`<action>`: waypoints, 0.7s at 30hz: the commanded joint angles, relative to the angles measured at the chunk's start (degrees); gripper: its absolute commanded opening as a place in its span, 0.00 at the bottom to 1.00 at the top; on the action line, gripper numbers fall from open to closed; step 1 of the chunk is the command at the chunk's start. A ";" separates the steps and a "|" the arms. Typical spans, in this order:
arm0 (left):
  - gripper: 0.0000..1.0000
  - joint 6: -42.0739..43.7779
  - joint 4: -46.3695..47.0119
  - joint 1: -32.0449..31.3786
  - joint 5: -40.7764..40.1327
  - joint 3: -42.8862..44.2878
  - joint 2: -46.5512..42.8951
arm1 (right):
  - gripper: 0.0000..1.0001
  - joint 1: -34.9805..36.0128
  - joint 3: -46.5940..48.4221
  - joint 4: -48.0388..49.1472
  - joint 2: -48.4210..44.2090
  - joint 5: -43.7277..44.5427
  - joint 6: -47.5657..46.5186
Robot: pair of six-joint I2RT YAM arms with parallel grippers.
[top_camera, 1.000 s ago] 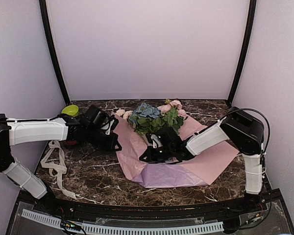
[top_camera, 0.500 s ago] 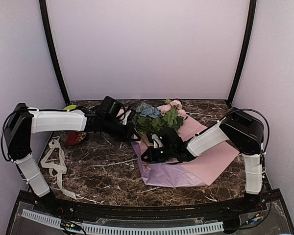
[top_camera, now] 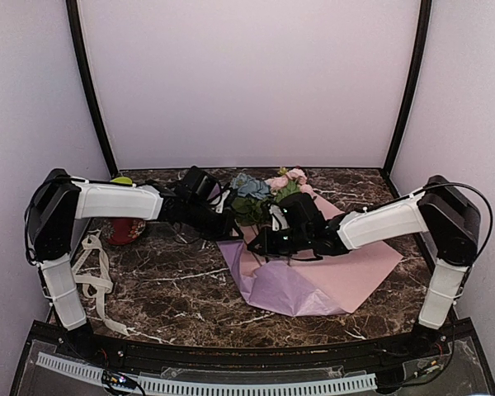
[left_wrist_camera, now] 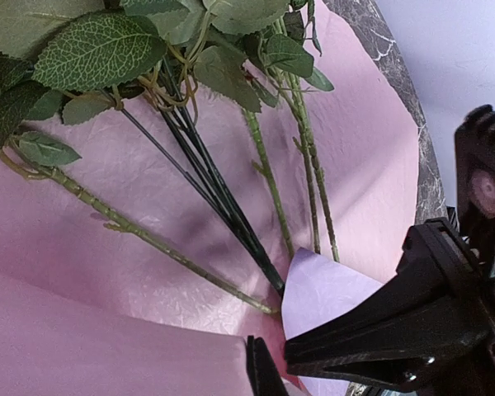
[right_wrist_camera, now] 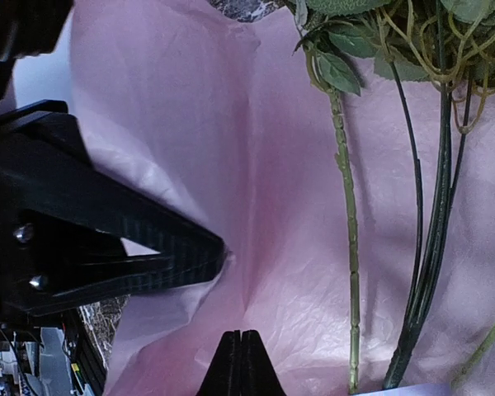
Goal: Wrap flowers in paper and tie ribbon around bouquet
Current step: Fold the left corner of the 1/4-folded wrapping paper.
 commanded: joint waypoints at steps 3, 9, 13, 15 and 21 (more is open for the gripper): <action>0.00 1.29 -0.78 -0.46 -0.63 2.22 -0.23 | 0.00 -0.07 -4.27 -9.54 -7.50 4.96 0.26; 0.00 1.98 -1.73 -1.56 -1.13 4.71 0.09 | 0.00 0.02 -16.79 -12.08 -18.97 1.28 4.67; 0.00 1.60 -1.40 -3.09 -0.74 6.21 1.02 | 0.00 0.03 -23.20 -7.35 -20.13 -3.70 5.80; 0.00 1.63 -1.49 -4.37 -0.19 8.13 2.45 | 0.00 0.06 -24.47 -3.76 -17.77 -7.49 5.43; 0.00 1.78 -2.16 -7.77 1.17 14.67 8.01 | 0.00 -0.40 -26.18 1.01 -14.57 -7.05 5.97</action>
